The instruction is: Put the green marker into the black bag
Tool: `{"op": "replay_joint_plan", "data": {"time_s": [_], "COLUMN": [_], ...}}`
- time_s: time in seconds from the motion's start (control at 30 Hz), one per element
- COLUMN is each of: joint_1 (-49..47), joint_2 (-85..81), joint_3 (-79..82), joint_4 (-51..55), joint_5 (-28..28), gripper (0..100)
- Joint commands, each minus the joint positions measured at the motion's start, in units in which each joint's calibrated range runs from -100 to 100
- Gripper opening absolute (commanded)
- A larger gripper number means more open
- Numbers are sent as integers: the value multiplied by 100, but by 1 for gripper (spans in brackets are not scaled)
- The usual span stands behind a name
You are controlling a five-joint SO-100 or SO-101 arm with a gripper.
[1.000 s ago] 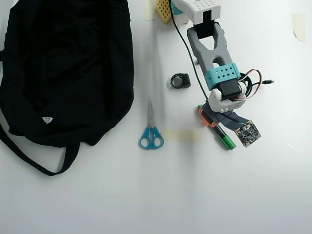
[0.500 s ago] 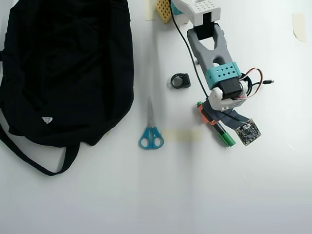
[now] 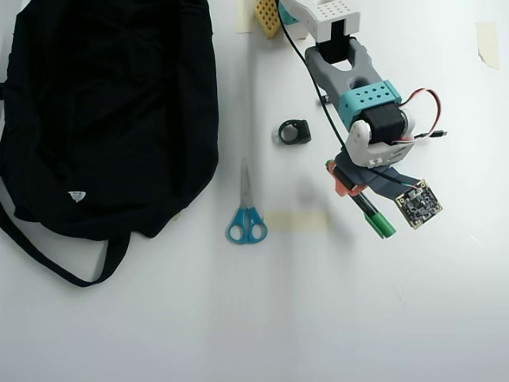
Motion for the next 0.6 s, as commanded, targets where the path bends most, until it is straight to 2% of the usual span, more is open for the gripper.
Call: {"op": "replay_joint_plan", "data": {"time_s": [0.0,0.27,0.57], "joint_1": [-65,-132,-431], "joint_2": [-463,-654,-662], "joint_3": [-257,-329,-338], "joint_4": [51,34,51], "joint_5": [-34,-438,-454], "gripper": [2,2,2]}}
